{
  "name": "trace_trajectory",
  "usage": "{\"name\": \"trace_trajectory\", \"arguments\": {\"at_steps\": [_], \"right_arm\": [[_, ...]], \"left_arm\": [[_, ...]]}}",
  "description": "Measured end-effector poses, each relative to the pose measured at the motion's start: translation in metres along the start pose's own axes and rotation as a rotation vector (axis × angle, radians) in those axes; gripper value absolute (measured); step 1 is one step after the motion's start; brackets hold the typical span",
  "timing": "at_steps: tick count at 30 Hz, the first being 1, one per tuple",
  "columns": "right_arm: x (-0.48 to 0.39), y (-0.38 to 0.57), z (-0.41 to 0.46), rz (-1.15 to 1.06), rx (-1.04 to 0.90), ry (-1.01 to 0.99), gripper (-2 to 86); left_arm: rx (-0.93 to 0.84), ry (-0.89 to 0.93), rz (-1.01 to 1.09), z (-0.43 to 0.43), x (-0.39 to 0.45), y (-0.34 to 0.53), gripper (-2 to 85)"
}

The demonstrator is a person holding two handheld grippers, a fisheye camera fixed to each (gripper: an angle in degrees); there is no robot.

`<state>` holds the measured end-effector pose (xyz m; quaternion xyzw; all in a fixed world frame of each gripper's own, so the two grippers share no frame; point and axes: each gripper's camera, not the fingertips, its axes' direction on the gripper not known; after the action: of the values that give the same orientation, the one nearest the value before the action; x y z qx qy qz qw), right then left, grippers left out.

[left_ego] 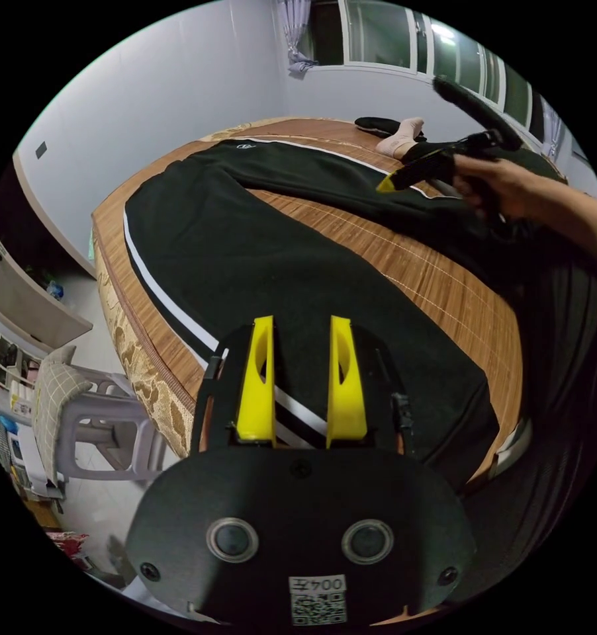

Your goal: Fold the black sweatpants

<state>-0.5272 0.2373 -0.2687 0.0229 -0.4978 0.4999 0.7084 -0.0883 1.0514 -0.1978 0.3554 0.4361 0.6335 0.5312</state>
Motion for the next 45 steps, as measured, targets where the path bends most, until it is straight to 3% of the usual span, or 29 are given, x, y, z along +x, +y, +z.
{"name": "trace_trajectory", "arguments": {"at_steps": [3, 6, 16, 19, 25, 28, 31, 36, 39, 45], "right_arm": [[-0.003, 0.003, 0.032, -0.040, -0.095, 0.061, 18.3], [0.000, 0.023, 0.033, -0.060, 0.027, 0.064, 18.3], [0.012, 0.030, 0.028, -0.065, -0.030, 0.063, 18.2], [0.016, 0.039, 0.022, -0.046, -0.120, 0.053, 18.4], [0.027, 0.050, 0.005, 0.013, -0.382, -0.105, 18.9], [0.035, 0.053, -0.015, 0.035, -0.285, -0.170, 17.2], [0.044, 0.050, -0.039, 0.059, -0.122, -0.176, 15.7], [0.046, 0.034, -0.039, 0.032, 0.047, -0.083, 12.3], [0.044, 0.012, -0.024, -0.010, 0.100, 0.000, 12.4], [0.066, -0.024, 0.004, 0.011, 0.068, 0.067, 14.5]], "left_arm": [[-0.009, 0.015, -0.023, 0.001, -0.006, -0.002, 12.4], [-0.021, 0.009, -0.040, 0.001, -0.008, -0.005, 12.5], [-0.150, 0.050, -0.127, 0.003, -0.016, -0.028, 14.0], [-0.241, 0.060, -0.083, 0.002, -0.002, -0.039, 14.8], [-0.489, 0.270, 0.132, -0.008, 0.032, -0.048, 17.5], [-0.436, 0.317, 0.076, -0.024, 0.019, -0.040, 16.2], [-0.270, 0.318, -0.048, -0.050, -0.011, -0.044, 14.6], [0.050, 0.003, -0.157, -0.073, -0.057, -0.080, 12.8], [0.031, -0.112, -0.166, -0.040, -0.079, -0.110, 12.8], [-0.143, -0.117, -0.191, 0.033, -0.119, -0.150, 13.4]]}}
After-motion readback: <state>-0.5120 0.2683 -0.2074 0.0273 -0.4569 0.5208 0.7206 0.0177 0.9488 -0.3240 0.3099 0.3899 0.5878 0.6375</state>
